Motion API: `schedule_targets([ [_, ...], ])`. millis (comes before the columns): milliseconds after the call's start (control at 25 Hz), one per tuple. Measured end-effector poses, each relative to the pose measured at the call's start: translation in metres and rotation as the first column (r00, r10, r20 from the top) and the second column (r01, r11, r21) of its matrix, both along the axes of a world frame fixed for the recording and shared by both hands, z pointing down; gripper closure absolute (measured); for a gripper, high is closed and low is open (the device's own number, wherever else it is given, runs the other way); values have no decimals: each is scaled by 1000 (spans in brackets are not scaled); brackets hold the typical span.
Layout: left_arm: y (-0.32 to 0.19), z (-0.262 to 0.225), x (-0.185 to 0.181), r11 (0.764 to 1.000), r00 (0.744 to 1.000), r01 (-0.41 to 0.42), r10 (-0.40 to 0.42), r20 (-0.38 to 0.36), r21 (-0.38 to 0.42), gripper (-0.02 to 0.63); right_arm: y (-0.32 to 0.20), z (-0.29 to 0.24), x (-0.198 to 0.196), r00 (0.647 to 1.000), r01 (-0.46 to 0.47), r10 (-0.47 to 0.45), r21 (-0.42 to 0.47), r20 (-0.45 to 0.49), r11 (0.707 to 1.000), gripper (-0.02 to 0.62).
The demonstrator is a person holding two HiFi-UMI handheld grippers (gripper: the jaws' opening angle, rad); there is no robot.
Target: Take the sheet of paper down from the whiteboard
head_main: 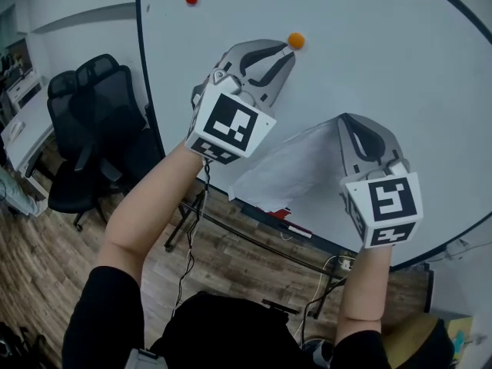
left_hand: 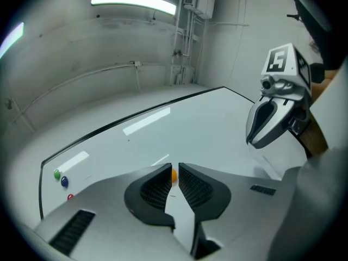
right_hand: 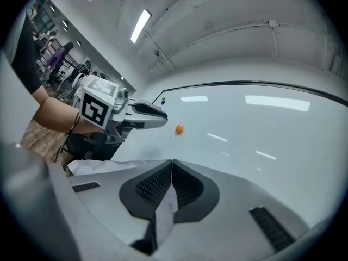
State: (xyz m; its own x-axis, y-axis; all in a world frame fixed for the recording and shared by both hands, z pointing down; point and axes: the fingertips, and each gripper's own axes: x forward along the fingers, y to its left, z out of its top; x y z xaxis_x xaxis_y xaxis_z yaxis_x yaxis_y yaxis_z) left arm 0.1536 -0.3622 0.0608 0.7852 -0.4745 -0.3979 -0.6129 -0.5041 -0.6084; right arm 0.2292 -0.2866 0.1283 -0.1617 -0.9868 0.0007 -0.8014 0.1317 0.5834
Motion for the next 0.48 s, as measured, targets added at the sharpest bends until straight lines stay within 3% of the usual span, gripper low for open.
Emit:
schedule_targets([
  [120,17,24,-16,997,998,-51,49,-33,-54,591,-2,19,2,1000,3,-3,-31,-6,1000,577],
  [240,33,58,-25,984,992,-124,121,-33,-128,594,-3,50,2,1000,15,-15,-87,0,996,577],
  [480,60,169,-36,918,979,-191,203,-2,-348,594,15,136,2,997,29,-14,-210,71,977,577],
])
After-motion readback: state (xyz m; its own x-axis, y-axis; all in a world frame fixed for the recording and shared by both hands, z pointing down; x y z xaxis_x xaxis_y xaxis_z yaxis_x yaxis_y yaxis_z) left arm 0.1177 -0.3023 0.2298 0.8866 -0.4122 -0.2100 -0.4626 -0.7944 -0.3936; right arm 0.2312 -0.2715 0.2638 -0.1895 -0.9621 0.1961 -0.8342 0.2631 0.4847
